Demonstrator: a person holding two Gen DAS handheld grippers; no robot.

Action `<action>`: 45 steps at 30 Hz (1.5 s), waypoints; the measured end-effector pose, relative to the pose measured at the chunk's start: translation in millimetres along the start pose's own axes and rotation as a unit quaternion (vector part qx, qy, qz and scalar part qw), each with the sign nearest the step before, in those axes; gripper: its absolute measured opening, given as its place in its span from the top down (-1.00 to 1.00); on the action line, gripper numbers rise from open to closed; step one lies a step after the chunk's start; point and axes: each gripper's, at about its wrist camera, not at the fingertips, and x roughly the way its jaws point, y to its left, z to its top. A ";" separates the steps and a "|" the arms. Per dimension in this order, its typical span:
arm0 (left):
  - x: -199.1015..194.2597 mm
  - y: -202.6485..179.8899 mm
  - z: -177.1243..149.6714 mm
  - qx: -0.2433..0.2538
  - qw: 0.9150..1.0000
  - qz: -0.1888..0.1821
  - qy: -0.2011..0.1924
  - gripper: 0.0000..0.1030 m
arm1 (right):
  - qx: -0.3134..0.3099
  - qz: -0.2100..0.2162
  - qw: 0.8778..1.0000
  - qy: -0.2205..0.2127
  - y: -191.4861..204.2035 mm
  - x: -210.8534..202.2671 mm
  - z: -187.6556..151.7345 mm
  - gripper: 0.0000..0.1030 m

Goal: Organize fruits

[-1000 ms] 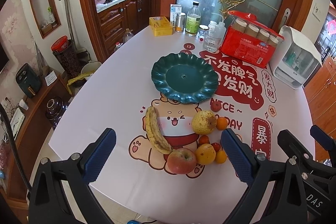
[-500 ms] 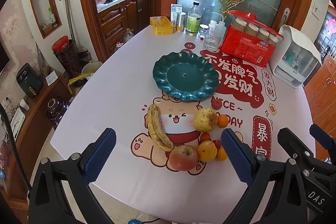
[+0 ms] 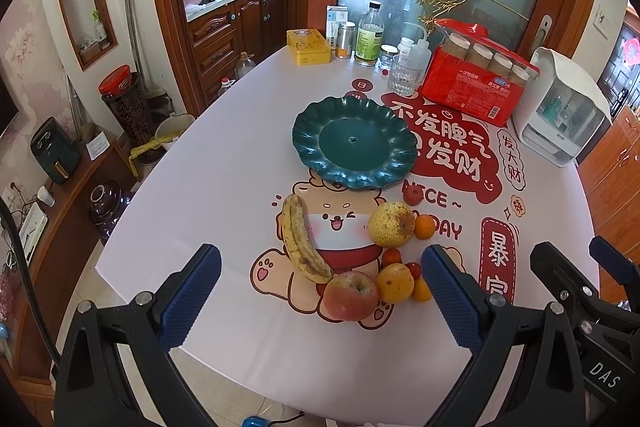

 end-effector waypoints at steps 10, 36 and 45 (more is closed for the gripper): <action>1.3 1.9 -4.7 -0.001 1.000 0.000 0.002 -0.93 | -0.001 0.000 1.000 0.005 8.3 -4.8 -14.1 -0.94; 68.4 6.9 13.1 0.004 0.999 0.008 0.052 -0.93 | -0.025 0.034 0.997 0.057 -12.6 72.5 13.5 -0.93; 99.5 23.3 -13.6 -0.004 0.998 -0.009 0.062 -0.93 | -0.038 0.055 0.995 0.078 -33.4 118.0 10.8 -0.86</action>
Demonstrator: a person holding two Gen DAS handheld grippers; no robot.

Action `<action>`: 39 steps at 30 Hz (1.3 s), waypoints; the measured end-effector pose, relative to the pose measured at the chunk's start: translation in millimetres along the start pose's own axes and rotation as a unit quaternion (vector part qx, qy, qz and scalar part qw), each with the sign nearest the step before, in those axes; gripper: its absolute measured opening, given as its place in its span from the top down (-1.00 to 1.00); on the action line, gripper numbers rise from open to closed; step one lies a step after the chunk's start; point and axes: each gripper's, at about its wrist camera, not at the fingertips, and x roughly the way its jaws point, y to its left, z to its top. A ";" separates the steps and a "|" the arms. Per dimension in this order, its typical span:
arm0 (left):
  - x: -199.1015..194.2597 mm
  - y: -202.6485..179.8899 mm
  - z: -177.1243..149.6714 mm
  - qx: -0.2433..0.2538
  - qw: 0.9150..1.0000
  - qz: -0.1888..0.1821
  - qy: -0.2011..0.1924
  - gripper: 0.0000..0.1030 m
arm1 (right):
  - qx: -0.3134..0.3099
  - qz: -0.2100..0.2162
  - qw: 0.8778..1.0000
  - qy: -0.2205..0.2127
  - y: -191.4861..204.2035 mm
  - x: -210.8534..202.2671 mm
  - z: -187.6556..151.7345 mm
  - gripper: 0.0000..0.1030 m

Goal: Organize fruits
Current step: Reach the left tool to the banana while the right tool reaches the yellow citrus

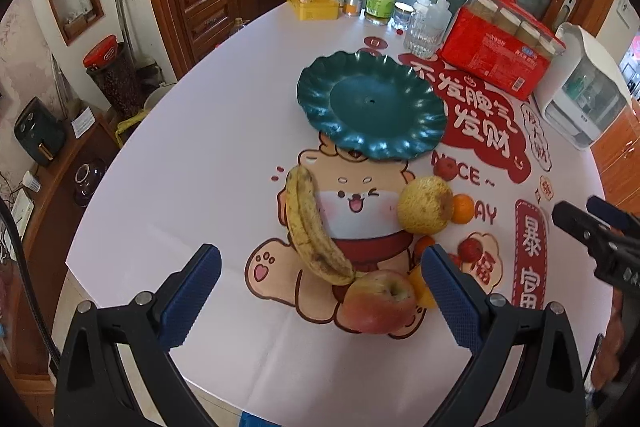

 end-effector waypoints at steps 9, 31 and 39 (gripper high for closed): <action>31.6 25.8 -20.4 -0.066 0.997 -0.005 0.030 -0.93 | -0.036 0.030 0.997 0.054 -0.4 47.9 -25.0 -0.65; 140.5 38.1 20.3 -0.061 0.991 0.039 0.112 -0.77 | -0.191 0.083 0.975 0.075 65.8 91.8 -73.5 -0.35; 170.3 34.4 25.5 -0.053 0.988 0.031 0.145 -0.61 | -0.233 0.059 0.969 0.060 82.2 101.1 -84.2 -0.30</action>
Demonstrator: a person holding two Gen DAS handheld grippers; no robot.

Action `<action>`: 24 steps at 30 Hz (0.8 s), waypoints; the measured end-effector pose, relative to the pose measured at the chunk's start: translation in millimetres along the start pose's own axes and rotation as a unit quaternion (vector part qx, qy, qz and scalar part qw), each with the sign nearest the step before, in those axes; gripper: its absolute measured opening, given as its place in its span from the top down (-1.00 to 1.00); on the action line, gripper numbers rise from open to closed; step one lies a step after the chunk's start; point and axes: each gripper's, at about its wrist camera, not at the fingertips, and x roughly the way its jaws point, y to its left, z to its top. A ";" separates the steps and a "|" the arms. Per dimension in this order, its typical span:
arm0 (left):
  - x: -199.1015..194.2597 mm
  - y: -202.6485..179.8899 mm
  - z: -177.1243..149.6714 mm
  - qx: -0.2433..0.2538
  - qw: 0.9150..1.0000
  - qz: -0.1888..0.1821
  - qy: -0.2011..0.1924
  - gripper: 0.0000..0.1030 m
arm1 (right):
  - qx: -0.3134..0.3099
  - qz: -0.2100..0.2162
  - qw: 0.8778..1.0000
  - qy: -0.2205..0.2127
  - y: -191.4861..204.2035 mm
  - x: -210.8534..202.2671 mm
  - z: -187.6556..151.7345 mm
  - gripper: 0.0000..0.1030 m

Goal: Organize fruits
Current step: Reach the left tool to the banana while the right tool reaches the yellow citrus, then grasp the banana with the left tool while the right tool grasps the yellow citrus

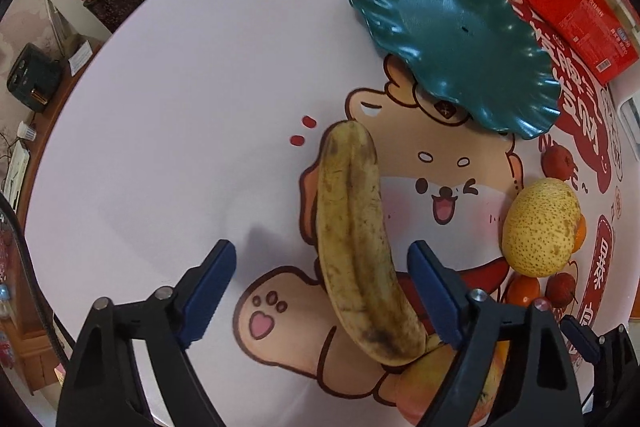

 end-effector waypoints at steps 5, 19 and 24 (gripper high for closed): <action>13.8 -5.7 1.7 0.004 1.000 -0.002 0.019 -0.32 | -0.023 -0.020 0.999 -0.009 7.6 0.7 0.5 -0.30; 14.5 -32.9 3.0 0.044 0.999 0.001 0.009 0.22 | -0.063 -0.060 0.996 -0.018 17.9 3.2 -1.9 -0.30; 8.8 -20.3 3.8 0.032 0.999 -0.016 0.006 0.26 | -0.056 -0.035 0.998 -0.023 17.2 2.3 -3.3 -0.02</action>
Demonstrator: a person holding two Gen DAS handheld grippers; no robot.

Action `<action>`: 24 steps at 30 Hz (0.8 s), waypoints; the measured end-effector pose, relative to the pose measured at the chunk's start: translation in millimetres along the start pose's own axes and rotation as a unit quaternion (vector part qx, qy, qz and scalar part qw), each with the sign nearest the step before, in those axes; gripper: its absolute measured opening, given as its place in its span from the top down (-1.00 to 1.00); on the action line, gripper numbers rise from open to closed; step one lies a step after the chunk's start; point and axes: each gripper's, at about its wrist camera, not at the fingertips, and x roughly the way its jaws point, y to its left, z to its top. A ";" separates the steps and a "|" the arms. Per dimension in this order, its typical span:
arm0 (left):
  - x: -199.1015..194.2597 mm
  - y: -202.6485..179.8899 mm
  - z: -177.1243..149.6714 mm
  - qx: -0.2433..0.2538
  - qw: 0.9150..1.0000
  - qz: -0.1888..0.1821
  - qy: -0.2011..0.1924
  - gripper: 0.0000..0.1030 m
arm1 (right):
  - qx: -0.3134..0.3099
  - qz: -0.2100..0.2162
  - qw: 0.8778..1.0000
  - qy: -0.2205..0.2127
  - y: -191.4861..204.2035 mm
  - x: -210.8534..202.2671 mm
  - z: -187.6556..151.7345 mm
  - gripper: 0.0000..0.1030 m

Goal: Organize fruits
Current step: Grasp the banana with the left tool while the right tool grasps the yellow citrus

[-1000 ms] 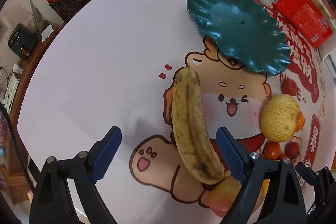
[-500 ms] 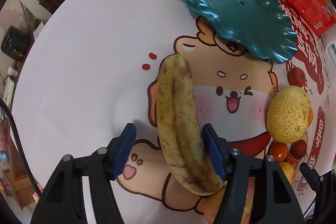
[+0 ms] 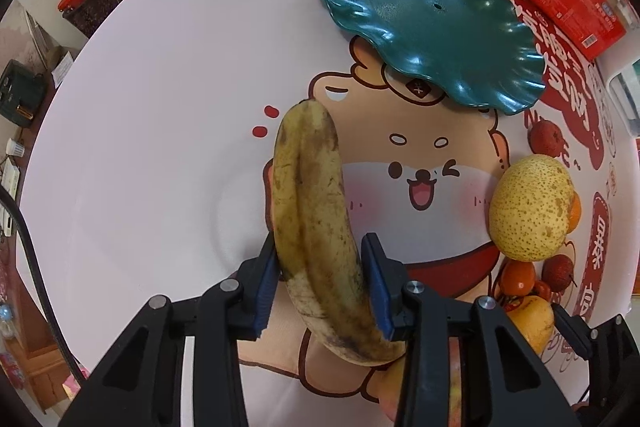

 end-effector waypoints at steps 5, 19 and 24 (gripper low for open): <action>-10.4 5.9 -14.3 0.000 1.000 -0.007 -0.015 0.31 | 0.014 0.012 1.000 0.001 -1.8 -3.4 0.5 -0.01; -66.7 14.1 -7.1 0.019 0.998 0.005 -0.061 0.35 | 0.067 0.026 0.997 -0.039 -30.2 -44.2 19.1 -0.01; -84.3 9.0 -1.1 0.037 0.997 0.002 -0.074 0.35 | 0.093 0.045 0.993 -0.053 -43.8 -53.2 34.6 -0.01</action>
